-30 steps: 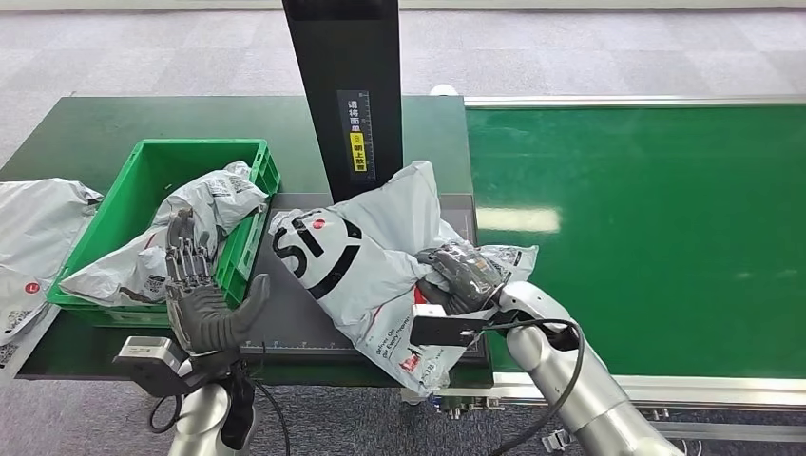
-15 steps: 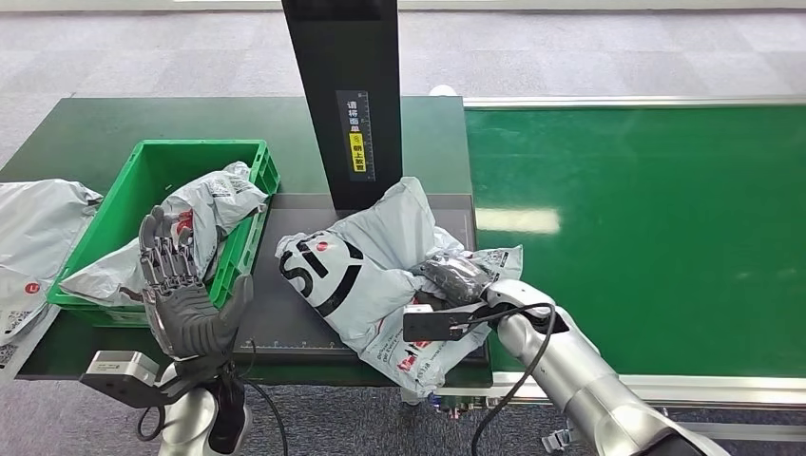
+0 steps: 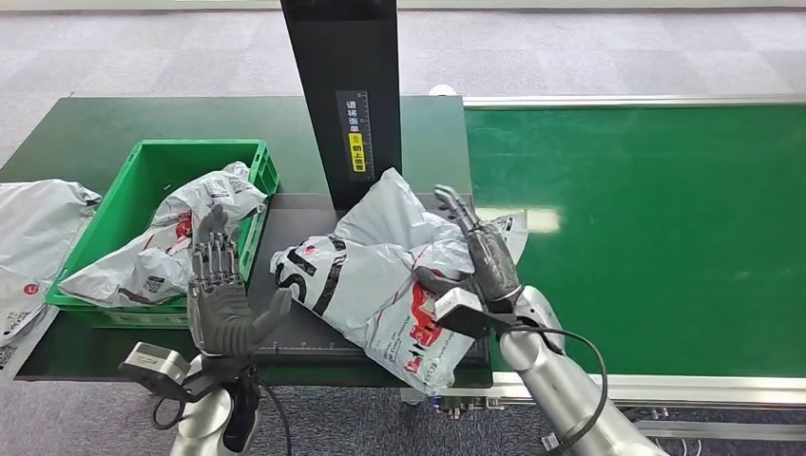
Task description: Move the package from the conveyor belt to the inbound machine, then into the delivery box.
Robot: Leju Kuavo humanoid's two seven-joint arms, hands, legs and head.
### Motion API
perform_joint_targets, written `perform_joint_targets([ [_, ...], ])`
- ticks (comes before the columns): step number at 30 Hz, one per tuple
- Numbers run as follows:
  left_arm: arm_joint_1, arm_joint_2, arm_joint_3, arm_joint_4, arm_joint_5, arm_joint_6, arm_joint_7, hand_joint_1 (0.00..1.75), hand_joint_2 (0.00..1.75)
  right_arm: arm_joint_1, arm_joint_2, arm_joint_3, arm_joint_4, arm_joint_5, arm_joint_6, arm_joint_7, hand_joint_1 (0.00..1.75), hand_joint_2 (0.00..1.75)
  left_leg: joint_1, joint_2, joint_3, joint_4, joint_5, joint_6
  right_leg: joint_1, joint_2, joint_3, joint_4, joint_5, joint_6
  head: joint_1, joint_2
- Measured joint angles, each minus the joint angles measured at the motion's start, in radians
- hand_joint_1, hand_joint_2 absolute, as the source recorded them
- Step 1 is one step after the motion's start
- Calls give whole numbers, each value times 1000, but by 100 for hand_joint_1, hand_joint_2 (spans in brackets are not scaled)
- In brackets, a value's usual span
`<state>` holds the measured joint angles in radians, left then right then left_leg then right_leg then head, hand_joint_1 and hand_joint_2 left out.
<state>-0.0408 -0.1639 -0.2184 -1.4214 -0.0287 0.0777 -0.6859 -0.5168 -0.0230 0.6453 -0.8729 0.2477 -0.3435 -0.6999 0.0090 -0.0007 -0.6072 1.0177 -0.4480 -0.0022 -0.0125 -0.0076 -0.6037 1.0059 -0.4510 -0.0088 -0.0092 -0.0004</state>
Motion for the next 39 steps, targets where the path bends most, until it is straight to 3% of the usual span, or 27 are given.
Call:
perform_joint_targets([
  [5,-20,10,-54,64,-94,-16,2,0,175,43,-19,-83,-150,-131,44,-1,0,175,0,1,0,0,0,0,0,0,0,0,0,0,0,0],
  [15,-38,27,-110,114,-138,-26,6,0,175,88,-34,-157,-273,-171,89,-1,0,175,0,1,0,0,0,0,0,1,0,0,0,0,0,0],
  [20,-53,33,-152,145,-342,53,72,0,175,138,-32,-240,-346,-258,208,-1,0,175,0,0,-1,0,0,0,0,0,0,0,0,0,0,0],
  [25,-77,29,-189,209,-428,79,92,0,175,180,-27,-341,-384,-234,240,-3,0,175,-1,0,-1,0,0,1,-1,0,0,0,0,1,0,0],
  [32,-92,23,-207,252,-440,78,102,0,175,204,-25,-388,-402,-235,244,-4,0,175,0,1,0,0,0,1,0,0,-1,0,0,0,0,0],
  [35,-108,24,-228,279,-516,50,161,0,175,224,-24,-411,-420,-262,267,-4,0,175,0,-1,0,0,0,1,0,-1,-1,0,-1,1,0,0],
  [39,-142,27,-276,377,-673,43,308,0,175,281,-14,-476,-469,-302,340,-4,0,175,0,-2,-1,0,-1,1,0,-1,0,0,-1,1,0,0],
])
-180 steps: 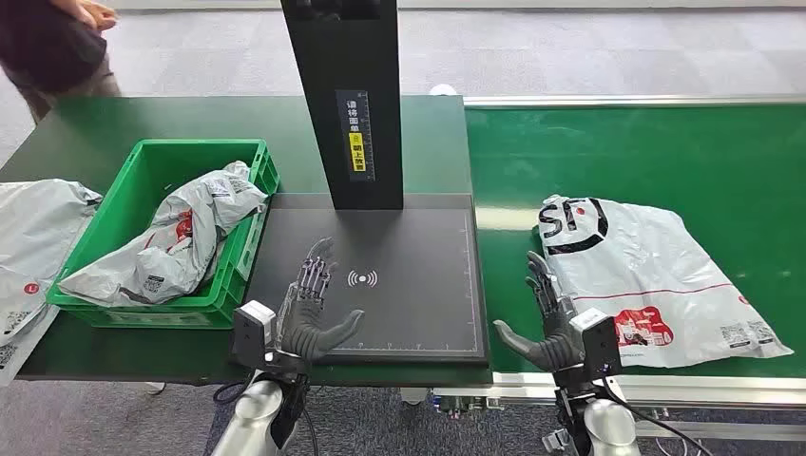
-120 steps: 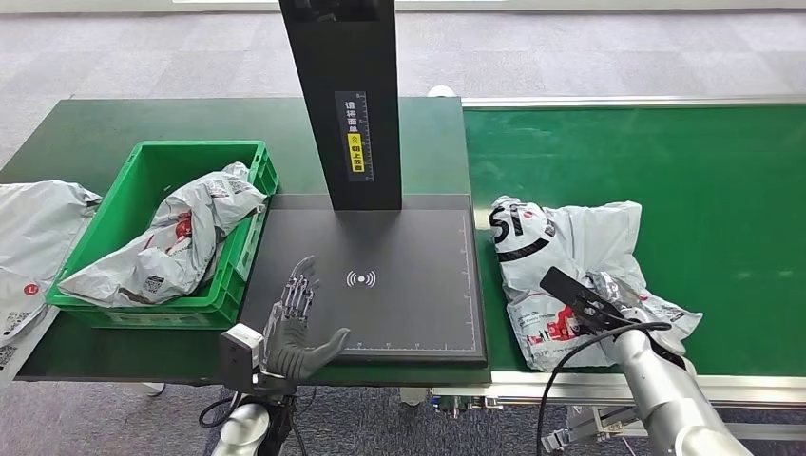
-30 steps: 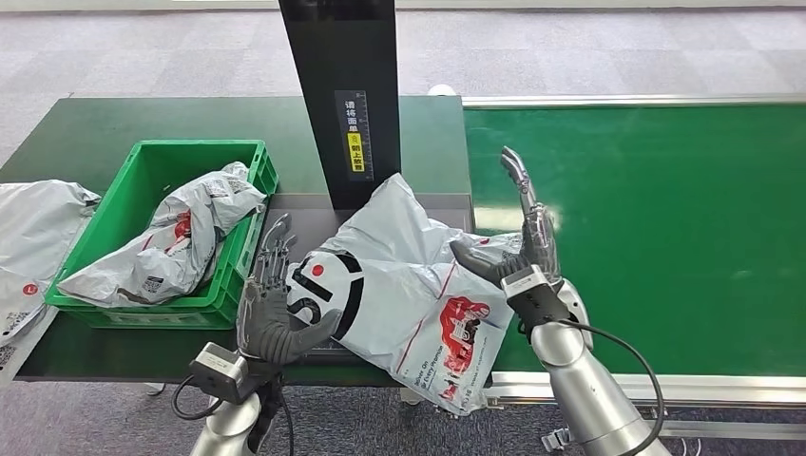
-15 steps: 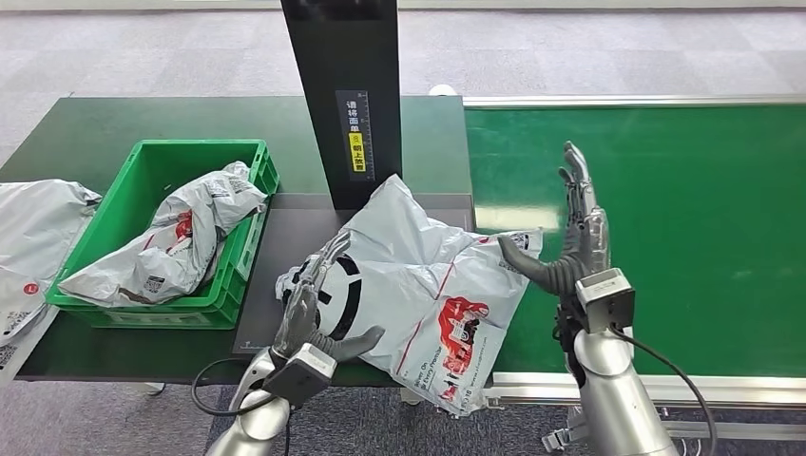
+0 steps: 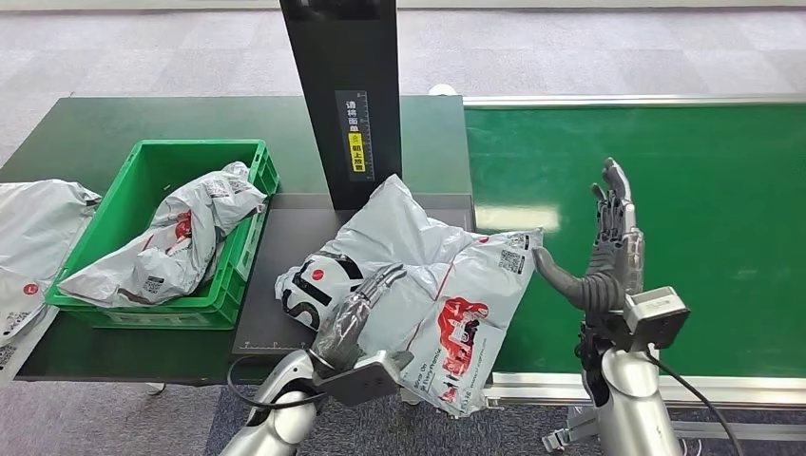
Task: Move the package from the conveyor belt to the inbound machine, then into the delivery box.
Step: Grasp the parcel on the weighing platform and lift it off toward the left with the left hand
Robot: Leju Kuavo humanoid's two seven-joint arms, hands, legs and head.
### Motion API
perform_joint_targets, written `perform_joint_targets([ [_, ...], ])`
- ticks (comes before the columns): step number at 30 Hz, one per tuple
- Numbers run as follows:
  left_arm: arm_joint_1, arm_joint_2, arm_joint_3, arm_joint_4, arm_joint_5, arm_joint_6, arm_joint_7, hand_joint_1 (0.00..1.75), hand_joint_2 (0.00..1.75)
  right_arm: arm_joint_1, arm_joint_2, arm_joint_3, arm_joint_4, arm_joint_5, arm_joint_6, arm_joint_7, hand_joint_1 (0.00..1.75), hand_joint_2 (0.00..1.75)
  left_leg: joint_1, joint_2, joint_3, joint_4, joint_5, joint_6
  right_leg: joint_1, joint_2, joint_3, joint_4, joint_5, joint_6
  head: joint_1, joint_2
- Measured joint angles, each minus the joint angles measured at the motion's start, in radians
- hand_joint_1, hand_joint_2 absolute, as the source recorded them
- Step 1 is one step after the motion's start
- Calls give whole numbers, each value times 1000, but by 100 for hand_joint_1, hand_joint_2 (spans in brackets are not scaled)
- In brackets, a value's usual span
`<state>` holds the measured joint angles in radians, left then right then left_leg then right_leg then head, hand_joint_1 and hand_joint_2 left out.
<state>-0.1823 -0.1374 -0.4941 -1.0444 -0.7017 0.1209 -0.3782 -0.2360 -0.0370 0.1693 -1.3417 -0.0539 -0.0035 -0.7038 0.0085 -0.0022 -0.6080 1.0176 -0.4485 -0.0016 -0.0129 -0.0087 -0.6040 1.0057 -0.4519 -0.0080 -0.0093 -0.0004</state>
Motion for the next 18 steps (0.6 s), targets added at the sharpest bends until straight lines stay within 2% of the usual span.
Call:
perform_joint_targets([
  [5,-48,-6,-17,160,-134,61,214,0,175,72,22,-82,-49,25,41,0,0,175,0,0,0,0,-1,0,0,0,1,0,0,0,0,0],
  [12,-104,-27,-18,254,-226,57,340,0,175,125,56,-133,-64,54,47,0,0,175,0,0,11,-2,-8,0,0,-1,14,-1,-5,1,0,0],
  [13,-109,-30,-17,262,-236,51,351,38,175,127,62,-138,-63,58,50,0,0,175,0,0,14,-3,-9,-1,0,-1,16,-1,-6,2,0,0],
  [16,-119,-37,-7,282,-245,26,362,169,175,132,78,-151,-61,66,65,0,0,175,0,0,20,-3,-10,-1,0,-1,22,-1,-8,5,0,0],
  [18,-119,-41,6,289,-245,21,356,175,175,133,86,-159,-62,70,68,0,0,175,0,0,21,-3,-9,-1,0,-1,24,-1,-7,4,0,0],
])
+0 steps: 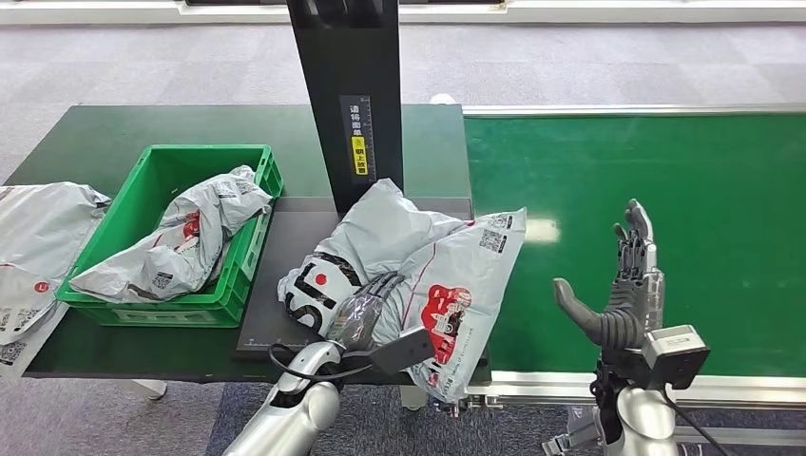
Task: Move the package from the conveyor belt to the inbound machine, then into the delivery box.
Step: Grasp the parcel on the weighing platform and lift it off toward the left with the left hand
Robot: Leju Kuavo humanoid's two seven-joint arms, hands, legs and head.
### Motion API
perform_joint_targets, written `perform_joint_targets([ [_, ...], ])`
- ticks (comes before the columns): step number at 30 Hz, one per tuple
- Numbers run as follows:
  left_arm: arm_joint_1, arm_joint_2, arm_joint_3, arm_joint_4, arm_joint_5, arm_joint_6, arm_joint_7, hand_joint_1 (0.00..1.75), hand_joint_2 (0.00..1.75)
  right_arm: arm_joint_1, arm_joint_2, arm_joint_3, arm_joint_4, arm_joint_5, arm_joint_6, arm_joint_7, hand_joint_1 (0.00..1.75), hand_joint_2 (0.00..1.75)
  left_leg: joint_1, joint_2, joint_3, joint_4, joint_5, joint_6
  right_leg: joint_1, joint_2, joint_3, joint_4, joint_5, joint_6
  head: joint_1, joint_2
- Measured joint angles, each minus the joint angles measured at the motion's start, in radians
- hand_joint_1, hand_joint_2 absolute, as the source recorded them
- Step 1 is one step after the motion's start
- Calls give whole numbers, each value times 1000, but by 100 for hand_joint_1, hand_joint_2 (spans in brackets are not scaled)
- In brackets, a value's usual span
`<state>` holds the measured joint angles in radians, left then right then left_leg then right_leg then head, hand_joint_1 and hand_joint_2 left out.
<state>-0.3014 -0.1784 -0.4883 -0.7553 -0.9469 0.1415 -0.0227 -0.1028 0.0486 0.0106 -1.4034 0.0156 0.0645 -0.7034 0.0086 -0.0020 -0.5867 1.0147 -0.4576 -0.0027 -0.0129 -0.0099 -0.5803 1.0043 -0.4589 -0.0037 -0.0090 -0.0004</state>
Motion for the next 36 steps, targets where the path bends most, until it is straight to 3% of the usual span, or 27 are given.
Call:
perform_joint_targets([
  [5,9,-3,49,0,28,19,-49,175,175,12,11,-19,-6,2,8,0,0,175,0,2,1,0,6,1,0,2,0,0,7,-7,0,0],
  [11,30,-6,115,-33,73,34,-107,175,175,28,17,-30,-9,2,12,0,0,175,0,3,1,0,6,1,0,3,-2,0,6,-8,0,0],
  [15,41,-6,135,-52,92,64,-153,175,0,30,18,-32,-10,1,14,0,0,175,1,3,1,0,5,-1,0,3,-3,0,5,-8,0,0],
  [20,75,3,153,-109,142,153,-280,175,0,30,18,-39,-10,-3,16,0,0,175,1,3,-3,0,5,-1,1,3,-7,1,4,-8,0,0],
  [28,150,29,161,-305,250,422,-544,175,0,28,18,-41,-10,-24,9,0,0,175,1,3,-10,0,5,-1,1,3,-14,1,4,-8,0,0],
  [33,178,43,158,-441,295,525,-652,175,0,27,18,-41,-10,-37,0,0,0,175,1,2,-13,0,5,-1,1,3,-17,1,4,-8,0,0],
  [36,192,50,154,-538,274,553,-667,175,0,25,18,-41,-9,-38,-2,0,0,175,1,3,-14,0,5,-1,1,3,-17,1,4,-8,0,0],
])
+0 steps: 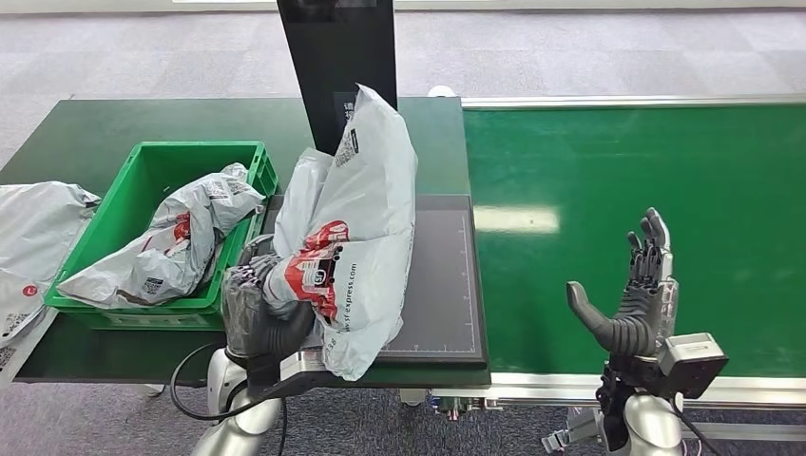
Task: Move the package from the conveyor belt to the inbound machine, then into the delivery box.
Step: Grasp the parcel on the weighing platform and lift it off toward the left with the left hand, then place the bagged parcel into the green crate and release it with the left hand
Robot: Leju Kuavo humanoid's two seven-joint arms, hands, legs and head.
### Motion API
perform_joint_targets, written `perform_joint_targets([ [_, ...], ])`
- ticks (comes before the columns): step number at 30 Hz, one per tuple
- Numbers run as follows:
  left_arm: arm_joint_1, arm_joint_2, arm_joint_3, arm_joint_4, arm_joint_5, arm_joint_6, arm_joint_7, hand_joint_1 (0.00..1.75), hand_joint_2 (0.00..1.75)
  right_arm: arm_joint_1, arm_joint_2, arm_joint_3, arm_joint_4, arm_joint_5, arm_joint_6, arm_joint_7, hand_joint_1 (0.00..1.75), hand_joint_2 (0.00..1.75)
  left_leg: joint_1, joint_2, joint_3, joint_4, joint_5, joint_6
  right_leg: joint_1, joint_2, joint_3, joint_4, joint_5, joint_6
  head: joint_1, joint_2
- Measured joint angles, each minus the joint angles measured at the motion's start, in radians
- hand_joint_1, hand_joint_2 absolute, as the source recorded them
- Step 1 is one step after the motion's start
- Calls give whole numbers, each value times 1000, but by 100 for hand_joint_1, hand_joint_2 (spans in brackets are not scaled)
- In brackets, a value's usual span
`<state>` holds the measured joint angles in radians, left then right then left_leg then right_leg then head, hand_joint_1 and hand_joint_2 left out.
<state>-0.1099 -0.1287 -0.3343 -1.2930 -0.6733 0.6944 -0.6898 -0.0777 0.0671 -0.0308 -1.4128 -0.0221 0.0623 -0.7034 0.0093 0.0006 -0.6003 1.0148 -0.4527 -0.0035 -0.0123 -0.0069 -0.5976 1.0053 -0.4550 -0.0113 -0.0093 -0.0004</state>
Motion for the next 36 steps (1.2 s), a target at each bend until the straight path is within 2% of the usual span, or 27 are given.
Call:
perform_joint_targets([
  [10,23,3,1,-383,-159,6,-1,175,0,-6,0,0,1,0,-1,0,0,175,0,0,-1,0,0,0,0,0,-1,0,0,0,0,0],
  [17,5,-10,47,-479,-269,6,0,175,0,-6,0,4,7,4,-7,0,0,175,0,0,-1,0,0,0,0,0,-1,0,0,0,0,0],
  [19,-11,-26,82,-457,-317,5,8,175,0,0,1,5,4,12,-12,0,0,175,0,0,0,0,0,0,0,-1,-1,0,0,0,0,0],
  [21,-51,-42,126,-387,-383,2,70,175,0,7,2,5,-1,19,-17,0,0,175,0,-1,0,0,0,0,0,-1,-1,0,0,0,0,0],
  [25,-181,-25,163,-177,-476,-18,395,175,0,10,9,5,-11,24,-21,0,0,175,0,0,0,0,2,-2,0,0,-1,0,2,-1,0,0],
  [29,-281,4,176,-9,-494,-20,542,175,0,10,9,4,-12,31,-20,2,0,175,0,0,0,0,3,-2,0,0,-1,1,2,-2,0,0],
  [32,-339,26,212,90,-535,-3,589,175,0,14,11,4,-16,34,-20,9,0,175,1,0,0,0,3,-2,0,1,-1,1,2,-2,0,0],
  [36,-370,31,326,130,-629,4,547,175,0,27,19,4,-29,36,-21,16,0,175,1,1,0,0,2,-2,0,2,-2,1,2,-2,0,0],
])
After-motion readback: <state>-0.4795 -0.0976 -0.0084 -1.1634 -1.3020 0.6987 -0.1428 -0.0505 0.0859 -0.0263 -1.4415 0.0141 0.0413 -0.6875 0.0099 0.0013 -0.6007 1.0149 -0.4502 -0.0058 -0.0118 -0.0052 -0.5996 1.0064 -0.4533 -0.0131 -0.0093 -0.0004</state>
